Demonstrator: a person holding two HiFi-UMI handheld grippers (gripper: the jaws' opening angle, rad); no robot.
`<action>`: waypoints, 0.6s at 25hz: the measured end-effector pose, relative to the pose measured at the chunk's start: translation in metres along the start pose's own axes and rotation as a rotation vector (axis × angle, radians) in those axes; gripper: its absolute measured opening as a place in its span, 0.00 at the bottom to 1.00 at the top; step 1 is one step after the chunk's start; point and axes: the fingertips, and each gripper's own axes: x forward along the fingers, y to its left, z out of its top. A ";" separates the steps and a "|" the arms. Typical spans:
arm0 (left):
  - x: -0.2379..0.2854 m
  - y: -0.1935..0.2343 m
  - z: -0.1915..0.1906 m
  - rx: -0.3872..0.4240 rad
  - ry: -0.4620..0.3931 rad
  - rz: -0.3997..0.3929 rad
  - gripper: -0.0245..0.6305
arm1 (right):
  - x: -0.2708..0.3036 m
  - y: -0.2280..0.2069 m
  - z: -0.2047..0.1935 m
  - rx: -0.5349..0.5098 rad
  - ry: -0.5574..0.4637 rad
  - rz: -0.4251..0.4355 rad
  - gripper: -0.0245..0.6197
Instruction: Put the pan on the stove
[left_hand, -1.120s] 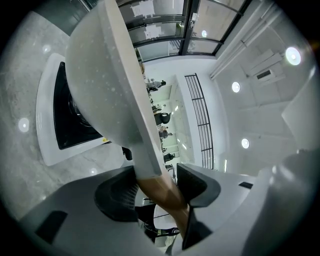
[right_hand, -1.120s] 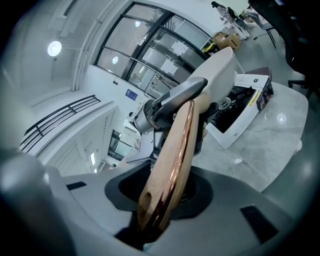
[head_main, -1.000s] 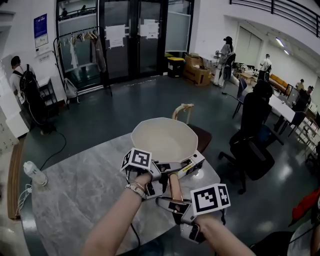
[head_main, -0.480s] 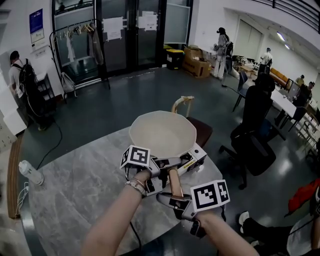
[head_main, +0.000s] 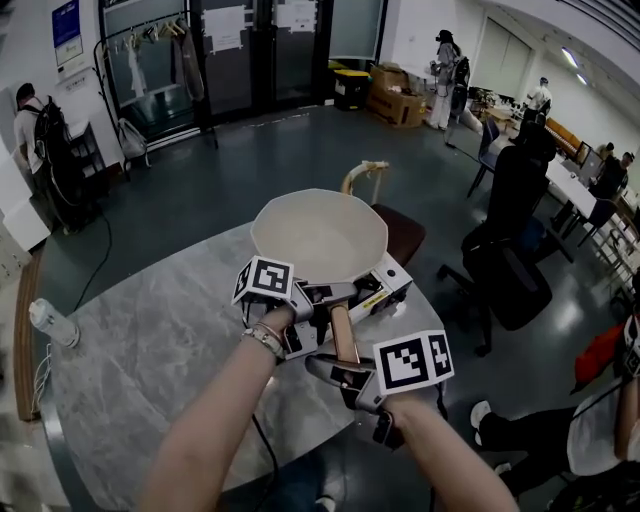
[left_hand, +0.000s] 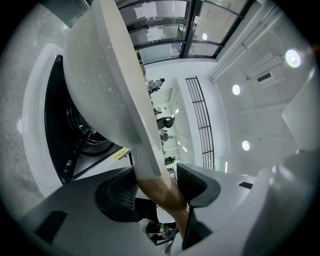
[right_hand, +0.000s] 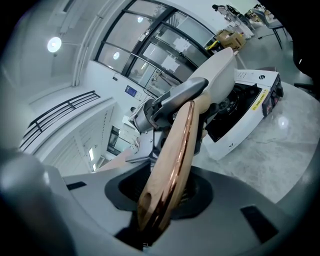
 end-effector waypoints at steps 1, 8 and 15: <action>0.001 0.001 0.001 0.001 0.001 0.001 0.41 | 0.000 -0.002 0.000 0.000 0.001 -0.004 0.24; 0.003 0.005 -0.001 0.018 0.031 0.021 0.41 | 0.001 -0.011 -0.003 0.020 0.001 -0.017 0.21; 0.004 0.010 -0.001 0.038 0.048 0.052 0.41 | 0.006 -0.016 -0.005 0.020 -0.005 -0.020 0.21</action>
